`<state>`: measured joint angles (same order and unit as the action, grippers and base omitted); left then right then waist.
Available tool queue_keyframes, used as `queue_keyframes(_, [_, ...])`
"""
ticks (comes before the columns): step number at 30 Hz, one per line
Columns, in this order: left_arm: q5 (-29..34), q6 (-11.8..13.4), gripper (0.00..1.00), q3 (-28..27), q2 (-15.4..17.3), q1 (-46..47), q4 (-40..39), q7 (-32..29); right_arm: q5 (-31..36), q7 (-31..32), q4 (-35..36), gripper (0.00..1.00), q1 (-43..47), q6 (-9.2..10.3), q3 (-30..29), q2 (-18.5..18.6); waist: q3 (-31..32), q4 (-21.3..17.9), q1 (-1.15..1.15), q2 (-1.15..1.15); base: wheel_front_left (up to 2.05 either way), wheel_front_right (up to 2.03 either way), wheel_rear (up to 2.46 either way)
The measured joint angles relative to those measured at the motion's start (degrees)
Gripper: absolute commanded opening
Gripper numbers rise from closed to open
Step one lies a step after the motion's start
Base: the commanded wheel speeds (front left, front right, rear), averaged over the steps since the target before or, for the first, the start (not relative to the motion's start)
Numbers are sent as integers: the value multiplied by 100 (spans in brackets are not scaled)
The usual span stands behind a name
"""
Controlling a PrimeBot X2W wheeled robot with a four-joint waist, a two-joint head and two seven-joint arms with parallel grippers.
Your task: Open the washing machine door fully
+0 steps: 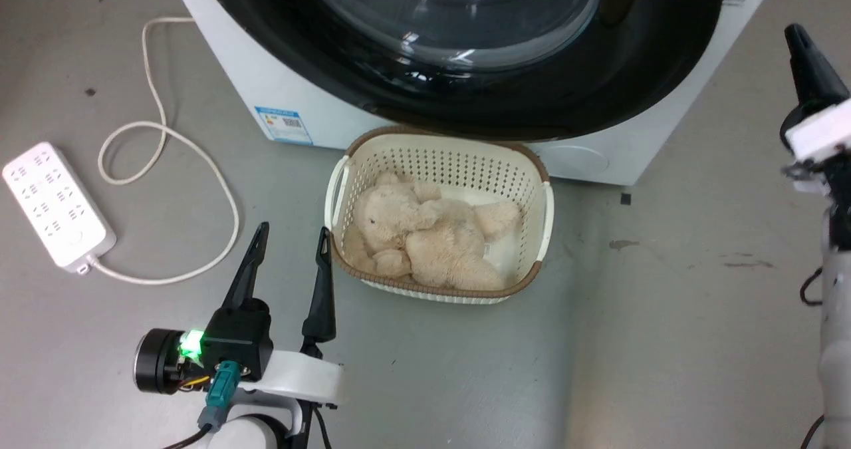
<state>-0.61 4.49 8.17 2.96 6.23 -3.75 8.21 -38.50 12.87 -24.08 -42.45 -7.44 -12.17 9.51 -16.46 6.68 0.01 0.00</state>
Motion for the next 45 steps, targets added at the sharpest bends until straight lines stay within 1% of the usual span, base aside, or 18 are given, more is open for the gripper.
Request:
queue_keyframes(1, [0, 20, 100, 27, 2, 27, -20, 23, -126, 165, -191, 0, -186, 0, -66, 19, -61, 30, 0, 0, 0, 0, 0])
queue_keyframes(2, [0, 20, 100, 27, 2, 27, -20, 23, -126, 165, -191, 0, -186, 0, -66, 19, -61, 30, 0, 0, 0, 0, 0])
queue_keyframes(5, [0, 49, 100, 64, 2, 90, -41, 60, -335, 407, -494, 0, -489, 1, -185, 76, -149, 82, 0, 0, 0, 0, 0])
queue_keyframes(6, [0, 69, 100, 86, 2, 103, -43, 82, -428, 555, -690, 0, -699, 1, -249, 137, -203, 115, 0, 0, 0, 0, 0])
queue_keyframes(7, [0, 69, 100, 86, 2, 103, -43, 82, -428, 555, -690, 0, -699, 1, -249, 137, -203, 115, 0, 0, 0, 0, 0])
queue_keyframes(8, [0, 97, 100, 109, 3, 109, -46, 104, -519, 708, -898, 0, -911, 1, -310, 202, -258, 147, 0, 0, 0, 0, 0])
queue_keyframes(9, [0, 97, 100, 109, 3, 109, -46, 104, -519, 708, -898, 0, -911, 1, -310, 202, -258, 147, 0, 0, 0, 0, 0])
queue_keyframes(11, [0, 116, 100, 160, 4, 115, -55, 146, -664, 942, -1207, 0, -1206, 1, -390, 283, -332, 196, 0, 0, 0, 0, 0])
queue_keyframes(12, [0, 116, 100, 160, 4, 115, -55, 146, -664, 942, -1207, 0, -1206, 1, -390, 283, -332, 196, 0, 0, 0, 0, 0])
queue_keyframes(13, [0, 143, 100, 193, 4, 128, -62, 161, -759, 1116, -1430, 0, -1415, 1, -445, 320, -380, 225, 0, 0, 0, 0, 0])
queue_keyframes(14, [0, 143, 100, 193, 4, 128, -62, 161, -759, 1116, -1430, 0, -1415, 1, -445, 320, -380, 225, 0, 0, 0, 0, 0])
queue_keyframes(15, [0, 147, 100, 215, 7, 163, -75, 194, -825, 1261, -1623, 0, -1610, 1, -477, 356, -425, 250, 0, 0, 0, 0, 0])
queue_keyframes(19, [0, 191, 100, 243, 9, 213, -98, 227, -969, 1450, -1876, 0, -1904, 1, -550, 369, -494, 285, 0, 0, 0, 0, 0])
queue_keyframes(27, [0, 265, 100, 380, 11, 308, -134, 333, -1446, 2208, -2669, 0, -2661, 1, -789, 475, -664, 402, 0, 0, 0, 0, 0])
queue_keyframes(37, [-2, 352, 100, 455, 26, 344, -177, 454, -1846, 2962, -3167, 0, -2949, 1, -928, 665, -714, 468, -1, 0, 0, 0, 0])
queue_keyframes(42, [-2, 400, 100, 519, 43, 355, -189, 504, -2114, 3395, -3333, 0, -2979, 2, -1009, 664, -705, 472, -1, 0, 0, 0, 0])
queue_keyframes(45, [-8, 442, 100, 548, 47, 355, -180, 547, -2186, 3663, -3281, 0, -2908, 2, -985, 624, -631, 475, -1, 0, 0, 0, 0])
